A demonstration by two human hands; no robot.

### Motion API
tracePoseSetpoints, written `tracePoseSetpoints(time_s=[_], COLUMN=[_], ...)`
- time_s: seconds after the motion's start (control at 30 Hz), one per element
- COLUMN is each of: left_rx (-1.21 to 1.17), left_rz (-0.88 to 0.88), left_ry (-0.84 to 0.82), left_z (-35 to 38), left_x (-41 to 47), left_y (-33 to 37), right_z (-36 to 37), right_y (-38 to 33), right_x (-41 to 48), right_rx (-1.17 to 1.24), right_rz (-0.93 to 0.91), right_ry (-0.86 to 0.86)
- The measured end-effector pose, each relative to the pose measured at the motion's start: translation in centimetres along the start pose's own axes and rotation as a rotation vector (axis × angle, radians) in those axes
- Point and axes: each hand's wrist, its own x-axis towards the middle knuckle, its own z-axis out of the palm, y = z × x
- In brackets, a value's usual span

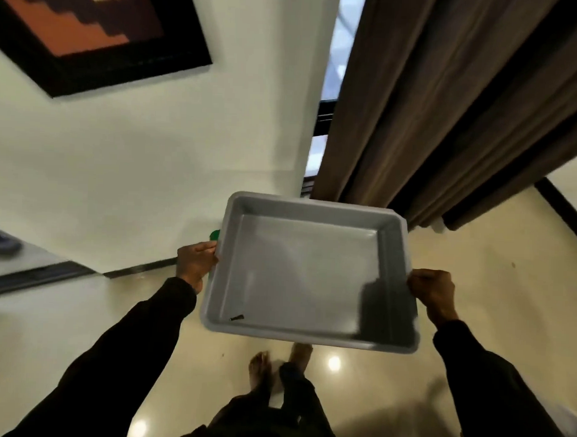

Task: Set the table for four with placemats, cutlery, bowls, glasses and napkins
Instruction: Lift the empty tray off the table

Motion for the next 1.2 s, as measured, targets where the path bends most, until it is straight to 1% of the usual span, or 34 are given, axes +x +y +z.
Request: tracePoseSetpoints(time_s=[0.17, 0.27, 0.4, 0.47, 0.63, 0.8, 0.87, 0.97, 1.2], left_rx=[-0.017, -0.014, -0.009, 0.004, 0.053, 0.045, 0.045, 0.035, -0.001], left_rz=[-0.071, -0.110, -0.169, -0.187, -0.202, -0.221, -0.225, -0.243, -0.246], left_ry=[0.182, 0.234, 0.273, 0.274, 0.214, 0.158, 0.156, 0.156, 0.198], left_z=[-5.7, -8.0, -9.6, -10.0, -9.5, -8.9, -8.7, -8.4, -7.8], left_x=[2.8, 5.4, 9.5, 12.0, 18.1, 23.1, 24.6, 26.4, 28.9], left_y=[-5.3, -8.1, -11.1, -12.6, -15.6, -18.5, -19.4, -20.3, -21.3], right_z=[9.4, 14.8, 21.1, 24.0, 30.5, 35.5, 37.1, 39.2, 41.9], right_y=[-2.2, -3.2, -3.3, -3.2, -2.3, -0.7, -0.2, 1.0, 1.0], right_x=[3.3, 4.9, 7.6, 9.4, 14.7, 18.9, 20.1, 21.7, 22.8], right_rx=[-0.064, -0.076, -0.089, -0.092, -0.128, -0.158, -0.187, -0.221, -0.222], right_rz=[-0.037, -0.062, -0.048, -0.035, -0.059, -0.019, 0.012, -0.003, -0.029], right_ry=[-0.103, -0.142, -0.194, -0.206, -0.216, -0.221, -0.228, -0.207, -0.202])
